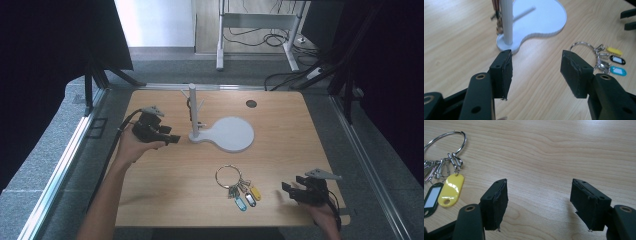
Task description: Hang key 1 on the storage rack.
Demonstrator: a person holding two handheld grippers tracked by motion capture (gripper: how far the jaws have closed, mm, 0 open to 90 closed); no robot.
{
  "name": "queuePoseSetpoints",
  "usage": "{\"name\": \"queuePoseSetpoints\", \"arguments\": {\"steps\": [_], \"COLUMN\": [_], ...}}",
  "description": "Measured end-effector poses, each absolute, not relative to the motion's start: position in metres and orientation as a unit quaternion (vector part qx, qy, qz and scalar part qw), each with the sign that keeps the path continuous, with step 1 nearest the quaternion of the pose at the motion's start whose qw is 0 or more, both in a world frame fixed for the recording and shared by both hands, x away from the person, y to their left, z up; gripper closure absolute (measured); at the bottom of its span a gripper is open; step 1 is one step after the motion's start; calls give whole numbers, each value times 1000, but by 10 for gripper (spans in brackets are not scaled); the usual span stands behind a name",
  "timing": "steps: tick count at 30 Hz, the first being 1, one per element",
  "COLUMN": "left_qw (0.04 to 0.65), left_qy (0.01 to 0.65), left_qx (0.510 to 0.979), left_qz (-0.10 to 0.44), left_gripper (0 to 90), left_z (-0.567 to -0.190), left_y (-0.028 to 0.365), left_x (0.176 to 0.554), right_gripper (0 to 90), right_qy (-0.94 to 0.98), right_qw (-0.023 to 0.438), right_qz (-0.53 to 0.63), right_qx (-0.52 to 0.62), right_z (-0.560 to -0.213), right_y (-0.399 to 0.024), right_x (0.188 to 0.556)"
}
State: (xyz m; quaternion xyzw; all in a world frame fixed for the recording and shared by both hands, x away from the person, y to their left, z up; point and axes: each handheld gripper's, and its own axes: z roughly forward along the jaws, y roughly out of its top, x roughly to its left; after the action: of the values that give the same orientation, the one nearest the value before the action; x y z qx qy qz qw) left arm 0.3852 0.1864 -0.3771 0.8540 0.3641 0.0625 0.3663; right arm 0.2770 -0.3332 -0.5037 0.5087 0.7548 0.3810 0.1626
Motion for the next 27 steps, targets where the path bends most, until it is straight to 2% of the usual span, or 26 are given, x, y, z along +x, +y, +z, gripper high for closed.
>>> {"name": "queuePoseSetpoints", "arguments": {"steps": [17, 27], "left_qw": [382, 356], "left_qy": [374, 380], "left_qx": [844, 851], "left_qz": [51, 60], "left_gripper": [436, 438], "left_z": [-433, -457], "left_y": [198, 205], "left_x": [323, 312], "right_gripper": [306, 305], "right_qy": [763, 760], "right_qw": [160, 169], "right_qz": [381, 379], "right_qx": [498, 501], "right_z": [-506, -502], "right_y": [-329, -330], "right_x": [276, 277]}}
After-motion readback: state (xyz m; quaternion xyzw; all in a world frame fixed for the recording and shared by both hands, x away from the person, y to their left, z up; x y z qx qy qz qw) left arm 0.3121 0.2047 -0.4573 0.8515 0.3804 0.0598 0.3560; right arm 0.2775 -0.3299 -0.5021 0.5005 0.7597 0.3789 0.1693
